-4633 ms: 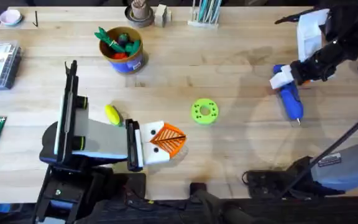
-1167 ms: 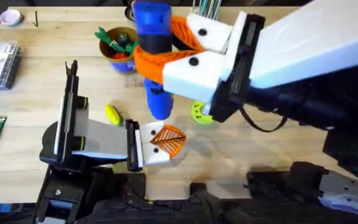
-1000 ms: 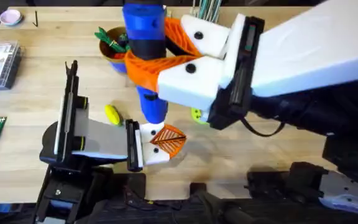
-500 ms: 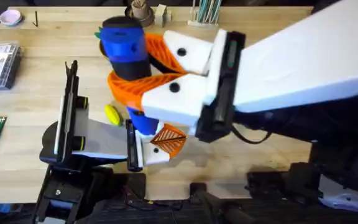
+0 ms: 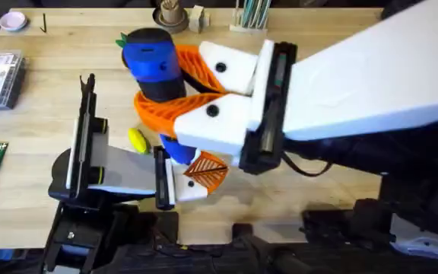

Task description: Pick up the gripper from the table and insert it into the empty holder that is missing its gripper. Then pick up a screw, insert it into the mounting hole, and use the screwdriver to tighten it. Finally, clean up the table by picking up the vegetable and placing it into the bucket.

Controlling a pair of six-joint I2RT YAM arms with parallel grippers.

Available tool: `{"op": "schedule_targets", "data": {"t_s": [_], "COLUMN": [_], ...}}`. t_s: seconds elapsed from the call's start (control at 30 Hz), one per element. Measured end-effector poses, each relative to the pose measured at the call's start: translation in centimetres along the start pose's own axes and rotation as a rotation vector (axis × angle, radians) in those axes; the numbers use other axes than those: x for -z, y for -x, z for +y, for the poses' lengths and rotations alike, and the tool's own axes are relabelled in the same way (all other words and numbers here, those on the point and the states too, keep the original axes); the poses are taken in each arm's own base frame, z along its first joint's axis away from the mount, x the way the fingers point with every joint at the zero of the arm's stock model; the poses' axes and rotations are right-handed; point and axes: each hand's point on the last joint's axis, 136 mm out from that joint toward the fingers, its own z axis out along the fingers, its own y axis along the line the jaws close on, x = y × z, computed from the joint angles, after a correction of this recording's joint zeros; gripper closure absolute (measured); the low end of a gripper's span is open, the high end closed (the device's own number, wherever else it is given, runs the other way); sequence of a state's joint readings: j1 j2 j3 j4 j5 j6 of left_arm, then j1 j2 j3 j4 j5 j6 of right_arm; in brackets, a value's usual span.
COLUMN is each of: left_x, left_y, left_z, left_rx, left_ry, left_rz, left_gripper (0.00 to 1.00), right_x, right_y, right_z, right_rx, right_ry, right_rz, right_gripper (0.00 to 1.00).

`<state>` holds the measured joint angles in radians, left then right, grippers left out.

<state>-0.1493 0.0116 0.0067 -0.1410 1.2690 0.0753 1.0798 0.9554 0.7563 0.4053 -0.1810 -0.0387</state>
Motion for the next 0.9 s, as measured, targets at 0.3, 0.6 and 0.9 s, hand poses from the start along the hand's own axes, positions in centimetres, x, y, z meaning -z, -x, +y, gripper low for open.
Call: {"op": "schedule_targets", "data": {"t_s": [0.3,0.6,0.9], "left_x": [0.0,0.0,0.0], "left_y": [-0.01,-0.01,0.0], "left_z": [0.0,0.0,0.0], "left_rx": [0.0,0.0,0.0], "left_ry": [0.0,0.0,0.0], "left_rz": [0.0,0.0,0.0], "left_gripper": [0.997,0.997,0.997], "right_x": [0.52,0.08,-0.3], "right_y": [0.32,0.13,-0.36], "right_z": [0.1,0.12,0.29], "right_rx": [0.011,0.014,0.012], "right_ry": [0.0,0.006,0.02], "right_rz": [0.0,-0.004,0.007], "right_gripper": [0.98,0.98,0.98]}}
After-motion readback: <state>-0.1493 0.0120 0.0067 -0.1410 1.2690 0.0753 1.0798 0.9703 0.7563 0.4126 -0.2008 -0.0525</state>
